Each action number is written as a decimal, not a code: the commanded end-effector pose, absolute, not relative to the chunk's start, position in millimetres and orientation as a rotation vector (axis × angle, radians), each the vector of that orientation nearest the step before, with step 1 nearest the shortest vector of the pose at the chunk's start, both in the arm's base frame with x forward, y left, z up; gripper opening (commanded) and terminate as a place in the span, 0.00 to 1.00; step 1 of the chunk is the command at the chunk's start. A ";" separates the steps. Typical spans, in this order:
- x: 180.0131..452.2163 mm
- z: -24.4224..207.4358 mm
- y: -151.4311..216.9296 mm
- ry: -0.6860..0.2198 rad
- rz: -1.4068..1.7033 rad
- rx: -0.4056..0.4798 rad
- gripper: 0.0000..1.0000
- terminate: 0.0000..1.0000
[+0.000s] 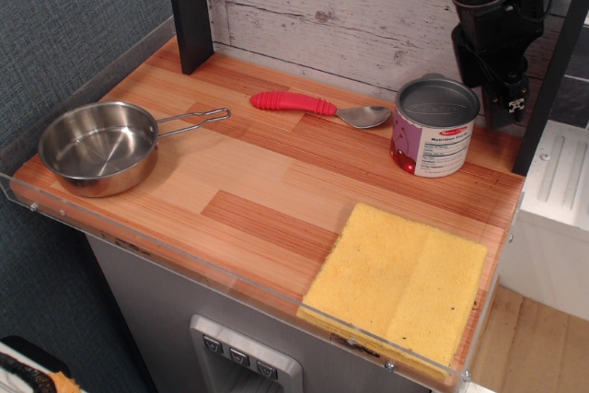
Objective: Move can directly to the right of silver pot.
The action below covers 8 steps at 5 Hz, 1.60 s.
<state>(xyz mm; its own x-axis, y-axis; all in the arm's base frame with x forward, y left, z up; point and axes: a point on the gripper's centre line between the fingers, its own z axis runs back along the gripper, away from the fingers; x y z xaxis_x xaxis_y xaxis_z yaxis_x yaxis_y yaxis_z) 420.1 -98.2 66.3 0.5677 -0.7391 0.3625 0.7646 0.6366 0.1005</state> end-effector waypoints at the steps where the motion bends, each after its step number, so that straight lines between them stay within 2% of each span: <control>1: 410.3 79.1 -81.5 -0.403 -0.843 -0.051 1.00 0.00; 5: 378.6 75.8 -42.7 -0.288 -0.791 -0.033 1.00 0.00; 8: 347.5 73.9 -6.2 -0.246 -0.729 -0.010 1.00 0.00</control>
